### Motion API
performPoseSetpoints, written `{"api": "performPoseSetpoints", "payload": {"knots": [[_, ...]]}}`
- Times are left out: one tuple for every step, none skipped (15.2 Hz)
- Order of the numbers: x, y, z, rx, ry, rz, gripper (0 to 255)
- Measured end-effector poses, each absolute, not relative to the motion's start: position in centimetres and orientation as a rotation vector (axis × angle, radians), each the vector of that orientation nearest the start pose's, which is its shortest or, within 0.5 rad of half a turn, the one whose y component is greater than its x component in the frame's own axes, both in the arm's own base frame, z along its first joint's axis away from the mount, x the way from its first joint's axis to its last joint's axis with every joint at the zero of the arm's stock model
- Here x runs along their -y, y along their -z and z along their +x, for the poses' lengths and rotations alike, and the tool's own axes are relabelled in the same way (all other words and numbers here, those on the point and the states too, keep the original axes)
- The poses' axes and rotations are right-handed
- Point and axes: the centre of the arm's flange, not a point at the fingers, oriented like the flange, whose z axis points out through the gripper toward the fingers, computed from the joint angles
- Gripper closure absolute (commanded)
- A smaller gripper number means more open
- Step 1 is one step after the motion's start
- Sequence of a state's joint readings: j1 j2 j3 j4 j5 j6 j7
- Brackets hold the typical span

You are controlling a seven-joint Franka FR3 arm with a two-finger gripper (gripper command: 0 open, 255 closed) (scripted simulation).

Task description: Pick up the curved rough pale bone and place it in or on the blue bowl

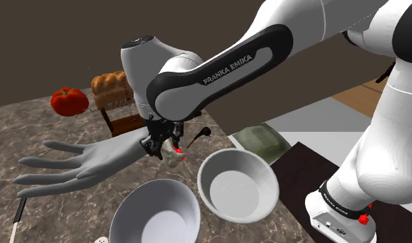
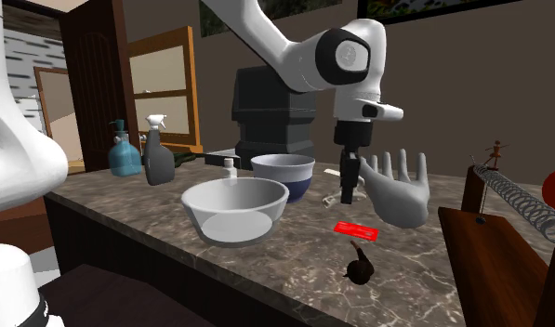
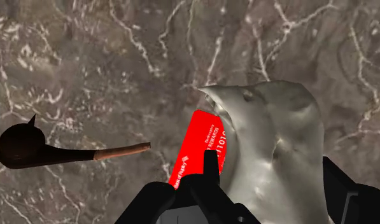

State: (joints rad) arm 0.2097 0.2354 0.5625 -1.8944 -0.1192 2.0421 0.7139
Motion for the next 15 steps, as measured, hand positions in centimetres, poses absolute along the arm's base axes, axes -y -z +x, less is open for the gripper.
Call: {"api": "performPoseSetpoints", "payload": {"knots": [[-40.4, -39.9, 44.6, 0.167, -0.078, -3.154, 255], [-40.3, -40.5, 44.6, 0.167, -0.078, -3.154, 255], [-40.3, -40.9, 44.6, 0.167, -0.078, -3.154, 255], [-40.3, -41.3, 44.5, 0.167, -0.078, -3.154, 255], [-40.3, -42.0, 44.5, 0.167, -0.078, -3.154, 255], [-40.3, -42.5, 44.5, 0.167, -0.078, -3.154, 255], [-40.2, -43.0, 44.6, 0.167, -0.078, -3.154, 255], [-40.2, -43.6, 44.5, 0.167, -0.078, -3.154, 255], [-40.2, -44.1, 44.6, 0.167, -0.078, -3.154, 255], [-40.3, -44.5, 44.7, 0.167, -0.078, -3.154, 255], [-40.3, -45.0, 44.7, 0.167, -0.078, -3.154, 255], [-40.4, -45.5, 44.6, 0.167, -0.078, -3.154, 255], [-40.3, -46.1, 44.5, 0.167, -0.078, -3.154, 255], [-40.3, -46.7, 44.5, 0.167, -0.078, -3.154, 255], [-40.3, -47.3, 44.5, 0.167, -0.078, -3.154, 255]]}}
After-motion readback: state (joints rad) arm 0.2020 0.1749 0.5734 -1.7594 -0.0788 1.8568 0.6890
